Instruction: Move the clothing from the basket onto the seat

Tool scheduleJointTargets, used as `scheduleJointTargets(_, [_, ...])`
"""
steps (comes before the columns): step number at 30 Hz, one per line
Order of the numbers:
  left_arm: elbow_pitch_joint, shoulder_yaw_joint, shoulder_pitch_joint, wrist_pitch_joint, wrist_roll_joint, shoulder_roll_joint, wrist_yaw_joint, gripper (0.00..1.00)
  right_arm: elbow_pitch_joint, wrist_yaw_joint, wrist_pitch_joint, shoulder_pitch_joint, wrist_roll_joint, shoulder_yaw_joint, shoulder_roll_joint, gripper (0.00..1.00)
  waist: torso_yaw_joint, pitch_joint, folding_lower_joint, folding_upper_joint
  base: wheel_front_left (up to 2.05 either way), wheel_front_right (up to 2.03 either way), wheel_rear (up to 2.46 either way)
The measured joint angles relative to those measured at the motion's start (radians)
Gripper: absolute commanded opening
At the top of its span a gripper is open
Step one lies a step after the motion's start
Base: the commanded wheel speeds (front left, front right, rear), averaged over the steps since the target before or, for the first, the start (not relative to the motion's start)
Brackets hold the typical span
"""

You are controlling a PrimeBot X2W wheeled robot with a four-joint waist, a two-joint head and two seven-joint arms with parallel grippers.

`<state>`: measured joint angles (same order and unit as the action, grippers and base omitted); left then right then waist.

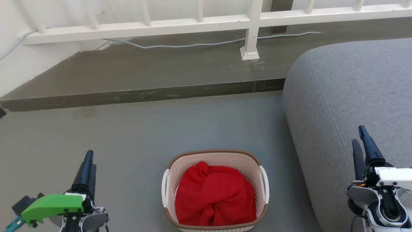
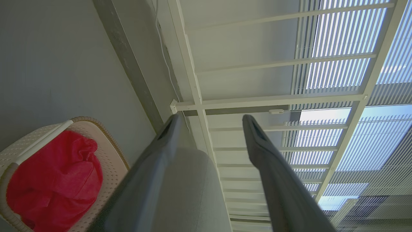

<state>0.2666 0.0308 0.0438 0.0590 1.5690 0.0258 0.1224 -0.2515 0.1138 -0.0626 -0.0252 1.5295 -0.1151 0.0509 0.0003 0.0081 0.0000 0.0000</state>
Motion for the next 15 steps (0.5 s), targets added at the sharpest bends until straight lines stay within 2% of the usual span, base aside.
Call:
scheduleJointTargets(9, [-0.022,-0.035,0.018,-0.048,-0.143,0.048,0.000,1.00,0.027,0.000,0.045,-0.003,-0.124,0.037,0.050,1.00,0.000,0.001,0.0000,0.0000,0.00,0.00,0.00])
scheduleJointTargets(15, [-0.028,-0.061,0.020,-0.066,-0.240,0.060,0.000,1.00,0.037,0.000,0.071,-0.003,-0.228,0.063,0.081,1.00,0.001,-0.001,0.0000,0.0000,0.00,0.00,0.00])
